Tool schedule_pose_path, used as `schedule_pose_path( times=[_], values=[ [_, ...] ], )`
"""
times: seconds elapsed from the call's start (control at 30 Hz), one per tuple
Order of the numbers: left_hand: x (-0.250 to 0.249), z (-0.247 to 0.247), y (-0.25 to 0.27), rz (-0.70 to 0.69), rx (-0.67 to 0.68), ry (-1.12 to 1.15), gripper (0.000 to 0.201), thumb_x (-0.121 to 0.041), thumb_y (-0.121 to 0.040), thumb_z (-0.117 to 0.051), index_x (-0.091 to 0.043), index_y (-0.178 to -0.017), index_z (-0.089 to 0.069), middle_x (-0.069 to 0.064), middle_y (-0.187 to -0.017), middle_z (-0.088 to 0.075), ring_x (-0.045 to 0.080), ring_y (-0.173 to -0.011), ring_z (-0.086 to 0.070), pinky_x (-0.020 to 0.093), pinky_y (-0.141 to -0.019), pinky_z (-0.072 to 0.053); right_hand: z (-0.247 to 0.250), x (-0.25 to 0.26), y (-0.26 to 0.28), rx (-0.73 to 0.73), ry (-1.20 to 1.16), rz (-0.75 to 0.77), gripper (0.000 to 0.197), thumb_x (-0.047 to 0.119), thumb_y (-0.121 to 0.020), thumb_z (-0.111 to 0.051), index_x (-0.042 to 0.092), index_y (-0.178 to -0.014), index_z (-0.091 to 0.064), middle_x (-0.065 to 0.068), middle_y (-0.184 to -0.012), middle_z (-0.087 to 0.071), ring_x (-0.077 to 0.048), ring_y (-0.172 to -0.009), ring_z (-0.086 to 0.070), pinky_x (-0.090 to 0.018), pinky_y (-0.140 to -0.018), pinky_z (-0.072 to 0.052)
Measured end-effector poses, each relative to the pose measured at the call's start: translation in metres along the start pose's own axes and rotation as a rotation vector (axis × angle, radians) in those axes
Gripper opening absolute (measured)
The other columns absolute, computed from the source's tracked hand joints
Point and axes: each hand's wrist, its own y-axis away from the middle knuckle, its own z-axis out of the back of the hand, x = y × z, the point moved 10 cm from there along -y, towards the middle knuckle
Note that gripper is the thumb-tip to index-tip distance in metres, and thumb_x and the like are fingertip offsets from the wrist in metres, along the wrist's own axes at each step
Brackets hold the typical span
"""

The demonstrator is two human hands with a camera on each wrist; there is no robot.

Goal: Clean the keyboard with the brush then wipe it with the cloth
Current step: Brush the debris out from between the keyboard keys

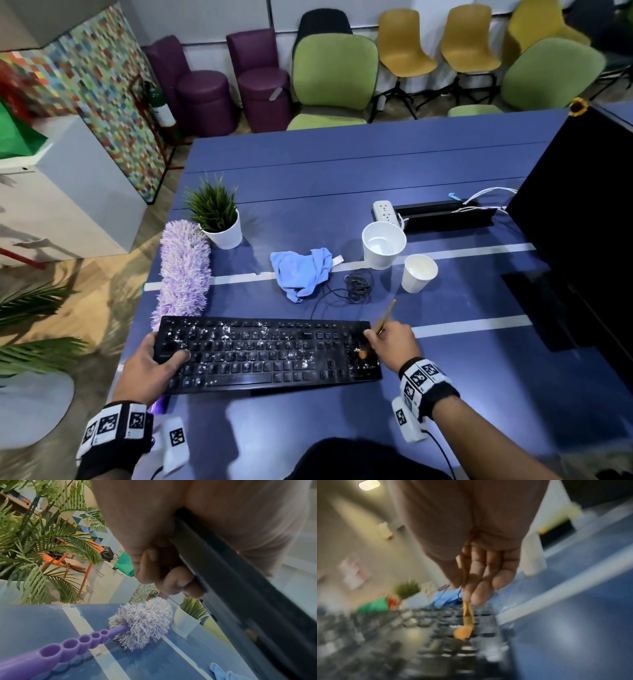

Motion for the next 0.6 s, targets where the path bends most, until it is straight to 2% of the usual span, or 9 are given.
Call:
schedule_pose_path(
  times=[0.03,0.1,0.2,0.23,0.3,0.37,0.5,0.6],
  values=[
    [0.001,0.0,-0.001,-0.003,-0.001,-0.003,0.033,-0.014,-0.078,-0.074,-0.014,-0.106,-0.056,0.009,-0.093,-0.064,0.023,-0.085,-0.059,0.034,-0.08,-0.041,0.007,-0.002,0.001,-0.059,0.09,-0.023,0.03,0.036,-0.088,-0.06,0.019,-0.065,-0.052,-0.012,-0.079,-0.071,-0.03,-0.079,-0.066,-0.032,-0.068,-0.049],
    [0.003,-0.001,-0.003,-0.012,-0.002,-0.006,0.033,-0.013,-0.078,-0.074,-0.015,-0.105,-0.056,0.008,-0.092,-0.064,0.023,-0.085,-0.059,0.035,-0.079,-0.041,0.014,0.0,0.002,-0.096,0.023,-0.024,0.03,0.035,-0.088,-0.06,0.014,-0.067,-0.057,-0.012,-0.077,-0.071,-0.032,-0.079,-0.066,-0.033,-0.067,-0.05],
    [0.003,-0.003,-0.005,-0.021,-0.002,0.001,0.033,-0.012,-0.078,-0.074,-0.015,-0.105,-0.056,0.008,-0.091,-0.064,0.024,-0.086,-0.059,0.035,-0.08,-0.04,0.002,0.011,0.002,0.033,-0.36,0.008,0.023,0.023,-0.089,-0.067,0.007,-0.072,-0.065,-0.009,-0.066,-0.072,-0.034,-0.068,-0.069,-0.036,-0.066,-0.058],
    [0.002,-0.003,-0.005,-0.027,-0.004,0.001,0.034,-0.011,-0.078,-0.074,-0.014,-0.106,-0.055,0.009,-0.092,-0.063,0.023,-0.086,-0.058,0.034,-0.08,-0.04,-0.004,0.012,0.002,0.064,-0.396,0.02,0.021,0.02,-0.088,-0.068,0.008,-0.072,-0.065,-0.009,-0.065,-0.071,-0.037,-0.068,-0.069,-0.036,-0.065,-0.058],
    [0.001,-0.003,-0.006,-0.032,-0.011,0.007,0.035,-0.011,-0.078,-0.074,-0.015,-0.107,-0.055,0.009,-0.093,-0.063,0.022,-0.087,-0.057,0.034,-0.081,-0.04,-0.009,0.005,-0.001,0.074,-0.263,-0.007,0.023,0.027,-0.087,-0.066,0.012,-0.07,-0.063,-0.007,-0.066,-0.07,-0.03,-0.065,-0.067,-0.034,-0.06,-0.054],
    [0.001,-0.002,-0.007,-0.036,-0.013,0.012,0.035,-0.011,-0.078,-0.074,-0.015,-0.107,-0.056,0.008,-0.093,-0.064,0.022,-0.086,-0.058,0.034,-0.08,-0.041,0.001,-0.005,-0.004,-0.026,-0.099,-0.039,0.028,0.037,-0.086,-0.063,0.017,-0.067,-0.059,-0.004,-0.067,-0.069,-0.023,-0.067,-0.064,-0.032,-0.061,-0.05],
    [0.005,-0.003,-0.008,-0.016,-0.007,0.027,0.039,-0.017,-0.076,-0.076,-0.018,-0.108,-0.055,0.009,-0.096,-0.065,0.023,-0.087,-0.06,0.035,-0.081,-0.043,0.004,0.013,-0.001,0.009,-0.294,0.054,0.023,0.029,-0.088,-0.066,0.014,-0.069,-0.066,-0.005,-0.065,-0.072,-0.021,-0.06,-0.068,-0.039,-0.067,-0.059],
    [0.008,-0.003,-0.009,-0.002,0.005,0.028,0.049,-0.036,-0.062,-0.072,-0.022,-0.106,-0.054,0.007,-0.094,-0.066,0.025,-0.088,-0.062,0.037,-0.084,-0.046,0.003,0.0,-0.004,-0.001,-0.153,-0.032,0.025,0.036,-0.087,-0.062,0.016,-0.073,-0.063,-0.004,-0.072,-0.07,-0.025,-0.069,-0.063,-0.033,-0.063,-0.05]
  ],
)
